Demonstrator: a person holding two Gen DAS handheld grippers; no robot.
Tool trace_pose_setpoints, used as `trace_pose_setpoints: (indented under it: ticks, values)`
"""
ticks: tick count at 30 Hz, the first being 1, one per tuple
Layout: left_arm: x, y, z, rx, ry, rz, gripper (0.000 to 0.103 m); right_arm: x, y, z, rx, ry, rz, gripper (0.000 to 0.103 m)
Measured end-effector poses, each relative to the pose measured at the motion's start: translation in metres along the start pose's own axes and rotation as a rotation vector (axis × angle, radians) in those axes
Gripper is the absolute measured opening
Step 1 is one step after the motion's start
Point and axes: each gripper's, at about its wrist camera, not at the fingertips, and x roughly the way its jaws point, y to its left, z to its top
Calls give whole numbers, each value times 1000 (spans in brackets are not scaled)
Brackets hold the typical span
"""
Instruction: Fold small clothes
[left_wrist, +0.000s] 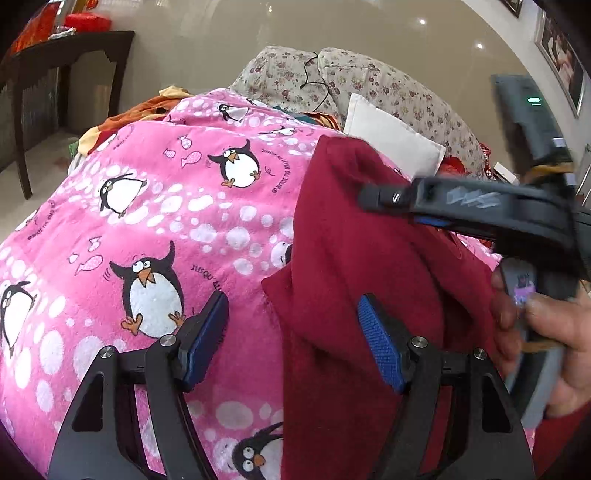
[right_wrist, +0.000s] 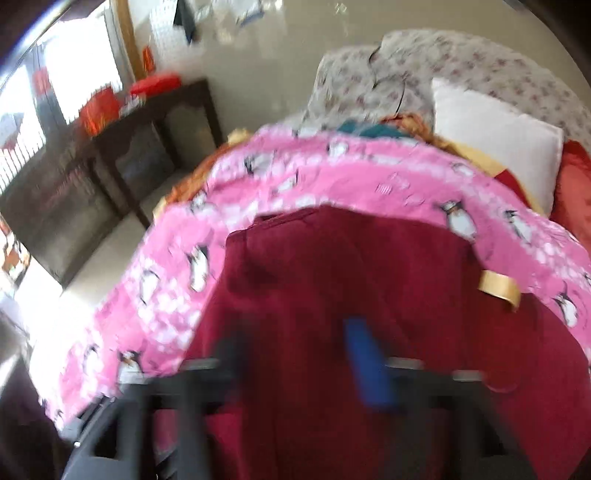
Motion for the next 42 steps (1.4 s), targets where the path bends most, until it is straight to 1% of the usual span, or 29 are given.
trace_pose_setpoints:
  ticks: [1, 3, 5, 7, 8, 10, 11, 12, 13, 14, 15, 16, 17, 19, 20, 21, 23, 25, 26, 29, 31, 33, 35, 36, 38, 39, 40, 41, 42]
  values:
    - [0, 0, 0, 2, 1, -2, 73, -8, -5, -1, 15, -27, 16, 25]
    - [0, -1, -1, 7, -1, -5, 73, -35, -16, -5, 25, -95, 0, 19]
    - [0, -3, -1, 16, -2, 0, 73, -76, -30, -16, 25, -184, -38, 19]
    - [0, -5, -2, 26, -3, 5, 73, -123, -52, -36, 51, -269, -60, 19]
    - [1, -6, -2, 30, -3, 7, 73, -146, -67, -50, 63, -299, -93, 18]
    - [1, -7, -3, 34, -5, 9, 73, -178, -96, -82, 80, -311, -173, 19]
    - [0, -7, -3, 32, -5, 7, 73, -184, -105, -94, 95, -301, -190, 19]
    - [0, -7, -3, 31, -5, 3, 73, -190, -123, -114, 136, -270, -194, 24]
    - [0, -7, -3, 31, -5, 1, 73, -191, -135, -130, 177, -239, -177, 34]
    - [1, -7, -3, 31, -3, 3, 73, -192, -151, -153, 241, -183, -156, 39]
    - [2, -7, -3, 32, 0, 6, 73, -193, -158, -166, 267, -158, -156, 44]
    - [2, -7, -3, 33, 1, 7, 73, -197, -164, -177, 280, -144, -173, 44]
    - [2, -7, -4, 35, 2, 9, 73, -203, -168, -187, 283, -147, -203, 44]
    - [2, -7, -4, 36, 2, 10, 74, -220, -167, -193, 272, -202, -253, 48]
    - [2, -7, -3, 33, 1, 7, 74, -229, -161, -188, 258, -254, -252, 49]
    - [2, -6, -3, 29, 0, 2, 73, -233, -154, -181, 237, -295, -215, 50]
    - [-1, -3, -2, 16, -2, -12, 73, -226, -136, -163, 175, -322, -116, 50]
    - [-4, 1, -1, 3, -10, -18, 73, -190, -100, -135, 68, -288, -2, 50]
    - [-6, 4, 0, -6, -17, -20, 73, -174, -88, -126, 38, -274, 18, 50]
    - [-11, 16, 4, -34, -37, -26, 73, -113, -56, -96, -36, -195, 59, 50]
    - [-12, 24, 6, -60, -46, -22, 73, -76, -42, -78, -77, -163, 54, 50]
    - [-14, 30, 7, -80, -51, -36, 73, -52, -30, -66, -134, -149, 35, 50]
    - [-15, 31, 9, -88, -56, -39, 73, -36, -24, -65, -173, -118, 26, 48]
    - [-16, 30, 9, -85, -56, -34, 73, -28, -22, -66, -195, -101, 19, 44]
    - [-16, 28, 9, -77, -57, -26, 73, -24, -19, -72, -255, -124, -25, 26]
    - [-17, 28, 9, -77, -59, -25, 73, -25, -20, -72, -255, -119, -28, 10]
    - [-18, 29, 9, -80, -62, -25, 73, -27, -19, -70, -251, -116, -21, 4]
    - [-18, 30, 10, -85, -66, -24, 73, -33, -20, -68, -256, -126, -24, 4]
    - [-20, 31, 10, -91, -73, -20, 73, -44, -19, -66, -278, -157, -60, 3]
